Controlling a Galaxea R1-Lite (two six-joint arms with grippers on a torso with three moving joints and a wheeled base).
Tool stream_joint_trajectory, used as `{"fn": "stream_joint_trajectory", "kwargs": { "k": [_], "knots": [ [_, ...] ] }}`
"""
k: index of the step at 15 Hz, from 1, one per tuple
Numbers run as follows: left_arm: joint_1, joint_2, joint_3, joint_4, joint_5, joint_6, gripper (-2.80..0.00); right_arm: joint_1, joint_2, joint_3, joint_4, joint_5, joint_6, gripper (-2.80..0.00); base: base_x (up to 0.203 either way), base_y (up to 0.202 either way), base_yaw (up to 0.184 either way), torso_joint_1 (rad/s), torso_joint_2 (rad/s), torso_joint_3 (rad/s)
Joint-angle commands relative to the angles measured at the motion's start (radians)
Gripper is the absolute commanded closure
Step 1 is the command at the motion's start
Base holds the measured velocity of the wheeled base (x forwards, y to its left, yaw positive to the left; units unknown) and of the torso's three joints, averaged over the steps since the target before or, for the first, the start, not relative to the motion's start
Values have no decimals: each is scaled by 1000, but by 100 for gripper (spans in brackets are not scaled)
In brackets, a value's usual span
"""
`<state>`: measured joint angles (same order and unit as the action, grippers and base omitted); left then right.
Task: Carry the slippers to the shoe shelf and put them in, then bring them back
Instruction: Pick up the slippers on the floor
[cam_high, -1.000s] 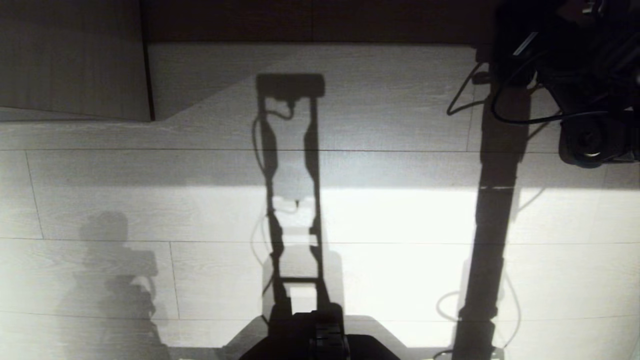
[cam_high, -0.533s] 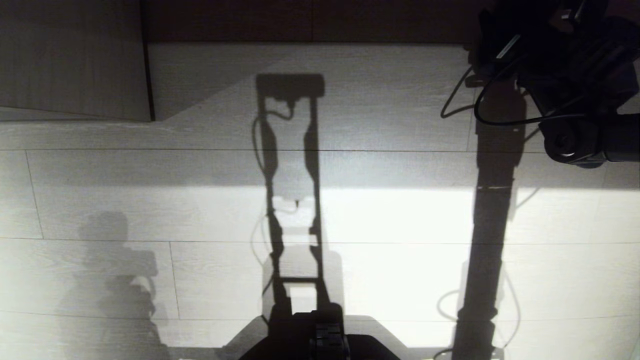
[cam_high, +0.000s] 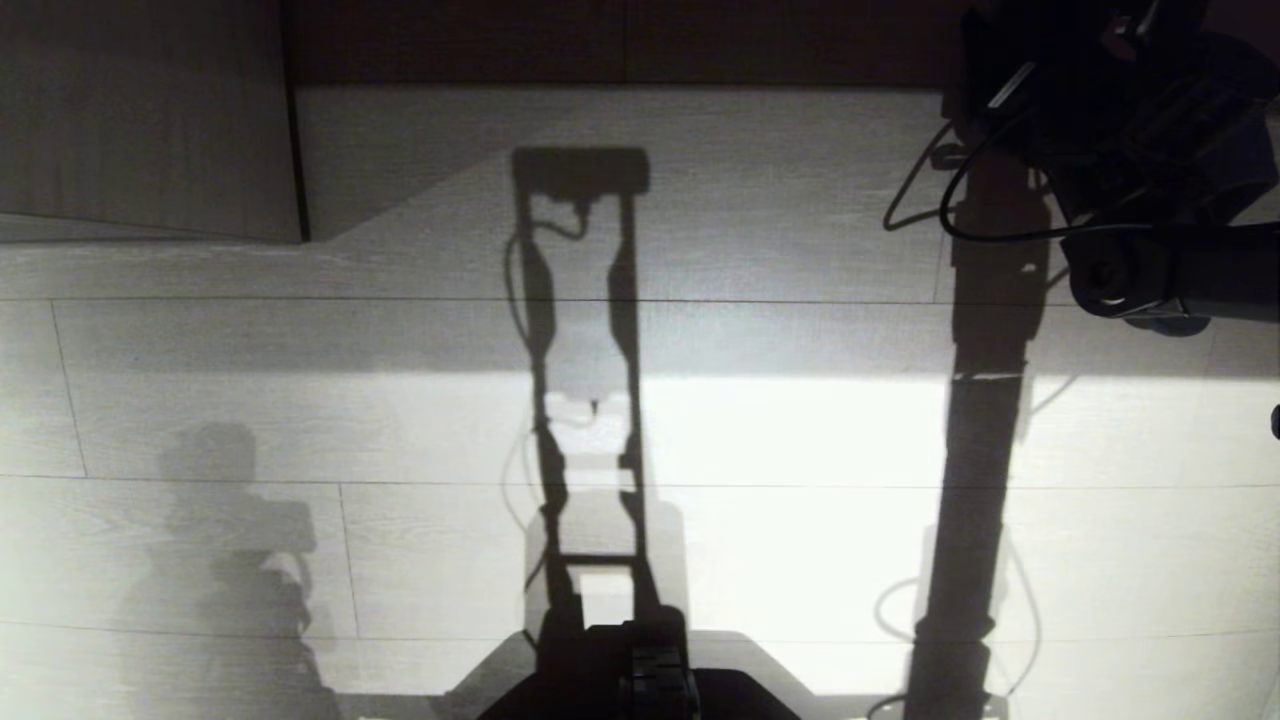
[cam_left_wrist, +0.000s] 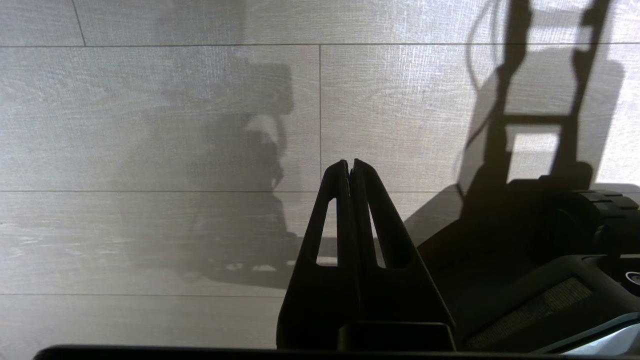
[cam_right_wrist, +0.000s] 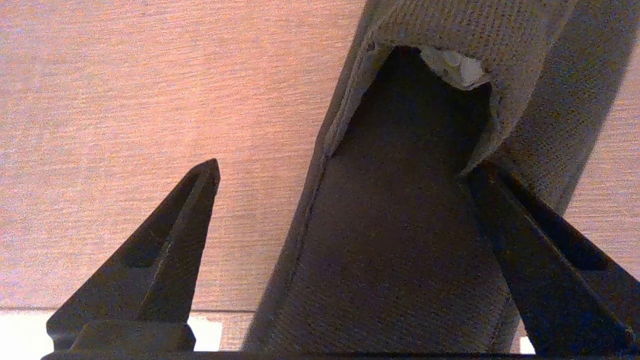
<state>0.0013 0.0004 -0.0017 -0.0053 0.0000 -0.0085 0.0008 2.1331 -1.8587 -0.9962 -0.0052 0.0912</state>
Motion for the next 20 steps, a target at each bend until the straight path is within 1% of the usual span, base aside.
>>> {"fn": "stream_joint_trajectory", "kwargs": {
  "k": [1, 3, 5, 9, 15, 18, 20],
  "knots": [
    [0, 0, 0, -1, 0, -1, 0, -13, -29, 6, -7, -30, -10, -280, 0, 0, 0, 0, 0, 0],
    [0, 0, 0, -1, 0, -1, 0, -38, -68, 47, -7, -37, -12, -280, 0, 0, 0, 0, 0, 0],
    [0, 0, 0, -1, 0, -1, 0, -46, -81, 62, -7, -37, -13, -280, 0, 0, 0, 0, 0, 0],
    [0, 0, 0, -1, 0, -1, 0, -74, -156, 153, 2, -36, -13, -280, 0, 0, 0, 0, 0, 0],
    [0, 1, 0, -1, 0, -1, 0, -115, -200, 200, 27, -29, -17, -280, 0, 0, 0, 0, 0, 0],
    [0, 0, 0, -1, 0, -1, 0, -111, -206, 209, 43, -27, -15, -280, 0, 0, 0, 0, 0, 0],
    [0, 0, 0, -1, 0, -1, 0, -84, -222, 238, 70, -27, -8, -280, 0, 0, 0, 0, 0, 0]
  ]
}}
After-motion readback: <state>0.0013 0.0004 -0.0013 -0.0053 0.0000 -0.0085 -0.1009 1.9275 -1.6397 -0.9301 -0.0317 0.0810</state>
